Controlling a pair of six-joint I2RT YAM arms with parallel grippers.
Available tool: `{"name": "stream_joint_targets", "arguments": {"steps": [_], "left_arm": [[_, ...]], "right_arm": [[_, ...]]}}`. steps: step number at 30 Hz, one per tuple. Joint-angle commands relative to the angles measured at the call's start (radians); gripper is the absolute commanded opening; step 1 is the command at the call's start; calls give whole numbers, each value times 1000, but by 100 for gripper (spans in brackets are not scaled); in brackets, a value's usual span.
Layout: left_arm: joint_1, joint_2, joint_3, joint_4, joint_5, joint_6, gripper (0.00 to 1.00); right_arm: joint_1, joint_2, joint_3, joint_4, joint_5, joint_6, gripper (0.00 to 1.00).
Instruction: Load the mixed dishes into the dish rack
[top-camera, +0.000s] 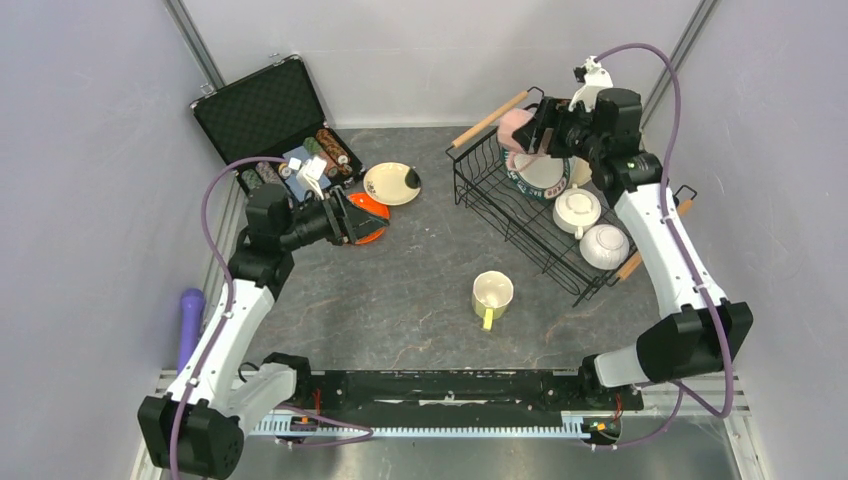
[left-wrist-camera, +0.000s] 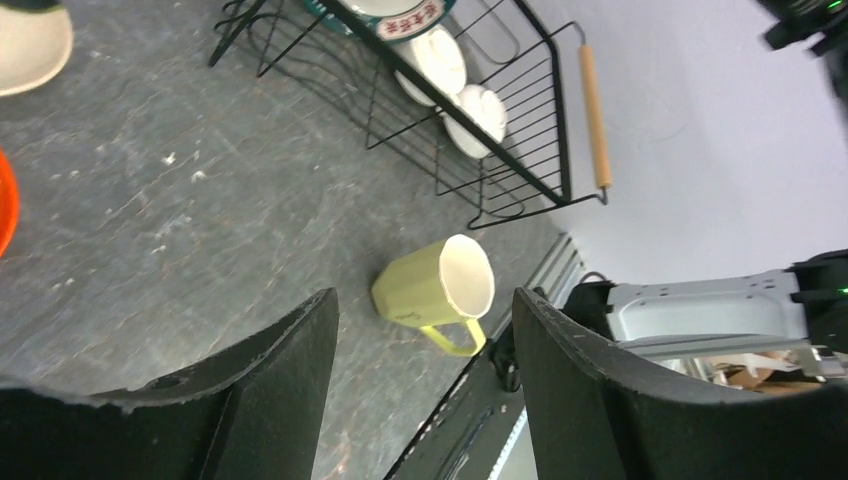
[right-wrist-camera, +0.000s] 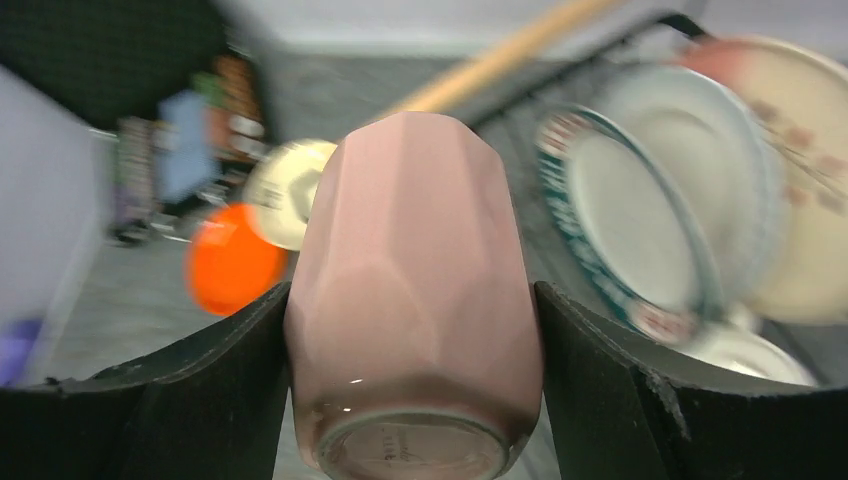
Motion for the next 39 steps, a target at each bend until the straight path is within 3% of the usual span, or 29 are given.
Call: {"name": "stream_joint_targets", "arguments": {"steps": [1, 5, 12, 26, 39], "left_arm": [[-10, -36, 9, -107, -77, 150, 70], [-38, -39, -15, -89, -105, 167, 70], [-119, -48, -26, -93, -137, 188, 69], [-188, -84, -35, -127, -174, 212, 70], [-200, -73, -31, -145, -184, 219, 70]], "right_arm": [[4, 59, 160, -488, 380, -321, 0], [4, 73, 138, -599, 502, -390, 0], [4, 49, -9, -645, 531, -389, 0], [3, -36, -286, -598, 585, -360, 0], [2, 7, -378, -537, 542, -380, 3]]}}
